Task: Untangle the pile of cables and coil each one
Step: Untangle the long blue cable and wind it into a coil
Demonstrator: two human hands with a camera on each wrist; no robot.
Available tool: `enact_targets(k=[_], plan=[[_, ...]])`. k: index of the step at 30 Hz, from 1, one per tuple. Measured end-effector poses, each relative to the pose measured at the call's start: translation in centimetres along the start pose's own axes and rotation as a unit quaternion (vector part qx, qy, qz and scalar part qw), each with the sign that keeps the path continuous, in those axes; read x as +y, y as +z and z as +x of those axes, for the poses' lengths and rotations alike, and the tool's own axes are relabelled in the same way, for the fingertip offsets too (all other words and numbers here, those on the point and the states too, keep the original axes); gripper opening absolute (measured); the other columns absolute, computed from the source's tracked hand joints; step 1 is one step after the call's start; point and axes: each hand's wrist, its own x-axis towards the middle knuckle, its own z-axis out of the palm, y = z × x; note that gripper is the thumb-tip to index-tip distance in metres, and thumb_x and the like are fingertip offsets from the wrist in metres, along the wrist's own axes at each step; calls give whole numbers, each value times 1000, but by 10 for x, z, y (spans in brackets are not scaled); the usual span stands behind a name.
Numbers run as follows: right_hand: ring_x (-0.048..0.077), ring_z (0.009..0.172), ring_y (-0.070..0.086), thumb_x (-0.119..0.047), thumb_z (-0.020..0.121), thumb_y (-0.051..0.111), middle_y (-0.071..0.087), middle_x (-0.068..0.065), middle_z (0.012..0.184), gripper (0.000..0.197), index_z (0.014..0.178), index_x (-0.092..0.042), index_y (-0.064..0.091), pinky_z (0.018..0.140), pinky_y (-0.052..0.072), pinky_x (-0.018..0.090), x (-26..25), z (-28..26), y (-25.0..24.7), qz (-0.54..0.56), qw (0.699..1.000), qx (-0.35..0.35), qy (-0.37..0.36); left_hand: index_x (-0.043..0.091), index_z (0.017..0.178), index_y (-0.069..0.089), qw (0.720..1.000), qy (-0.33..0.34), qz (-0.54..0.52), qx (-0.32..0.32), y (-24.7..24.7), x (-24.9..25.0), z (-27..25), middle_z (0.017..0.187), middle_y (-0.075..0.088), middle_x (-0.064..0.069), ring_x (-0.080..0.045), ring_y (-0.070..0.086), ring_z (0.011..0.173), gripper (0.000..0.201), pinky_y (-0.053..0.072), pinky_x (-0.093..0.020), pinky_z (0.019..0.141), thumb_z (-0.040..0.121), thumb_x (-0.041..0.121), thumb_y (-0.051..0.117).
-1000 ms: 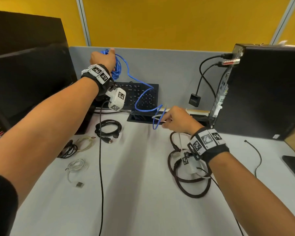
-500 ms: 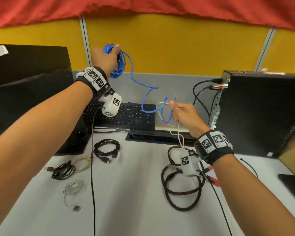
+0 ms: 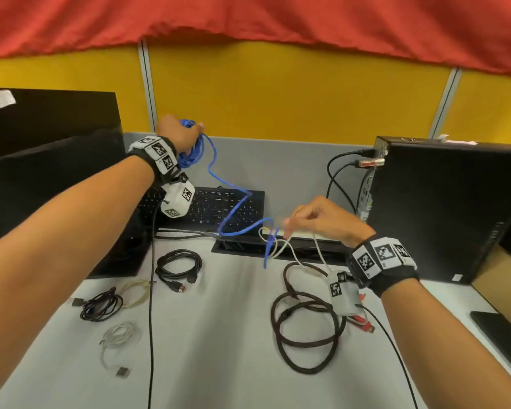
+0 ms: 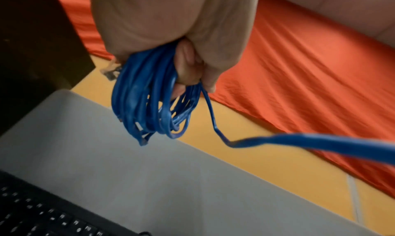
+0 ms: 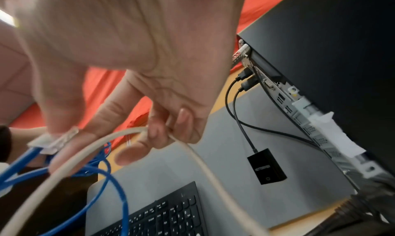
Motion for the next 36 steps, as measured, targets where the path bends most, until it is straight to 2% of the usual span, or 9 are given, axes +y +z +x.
enact_targets(k=[7,11,13,15,17,20,26,31,36], plan=[[6,96,69,-50,92,68,78,-10,99,29,94,-25,83,93,52,34,14,8,25,-84,989,-120,34,18,63,39,993,-58,-69,81,-14,-14,20,63,43,-4,-21,44,67,52,40,-36,60,83,51,72],[11,71,66,-72,91,46,78,1,89,60,128,-29,65,82,53,33,14,17,45,-49,984,-159,62,3,96,60,989,-36,-76,124,-14,7,22,96,59,-9,-25,57,81,54,49,-38,67,86,56,67],[16,61,58,-69,98,35,74,6,79,57,142,-39,53,72,53,29,12,20,54,56,982,-165,66,4,95,60,985,-16,-77,152,-15,19,24,92,62,-6,-22,60,79,52,49,-31,62,88,56,65],[15,52,45,-62,102,35,62,7,66,50,138,-38,61,57,45,21,9,22,61,139,977,-159,38,15,71,43,981,4,-67,180,-22,32,26,68,43,4,-12,39,55,48,31,-18,40,90,54,63],[12,49,37,-55,104,42,54,8,63,50,120,-23,75,50,33,21,9,24,66,170,974,-148,19,19,65,29,981,6,-53,187,-30,45,28,64,32,6,-7,26,50,55,25,-22,34,91,54,62],[12,46,35,-39,104,54,66,15,75,41,104,-6,79,49,31,24,13,26,69,156,979,-127,27,19,64,26,978,-6,-65,196,-39,57,35,64,33,7,-9,28,51,56,27,-26,44,91,54,61],[18,50,55,-13,105,54,78,15,96,37,140,-18,45,49,44,24,26,25,69,143,977,-106,119,17,70,40,975,-13,-95,202,-39,59,44,71,46,5,-10,36,55,48,31,-24,47,90,52,64],[26,75,77,1,93,67,78,15,92,15,105,0,75,60,58,24,27,29,62,43,954,-192,228,14,82,49,975,-12,-112,194,-39,59,47,90,55,-2,-17,47,73,42,42,-26,60,88,52,66],[13,55,66,-5,85,79,73,12,69,3,87,-4,79,56,54,21,30,32,64,51,966,-96,236,10,89,55,976,-6,-105,189,-38,61,46,93,55,-2,-17,49,75,45,45,-28,62,87,54,65]])
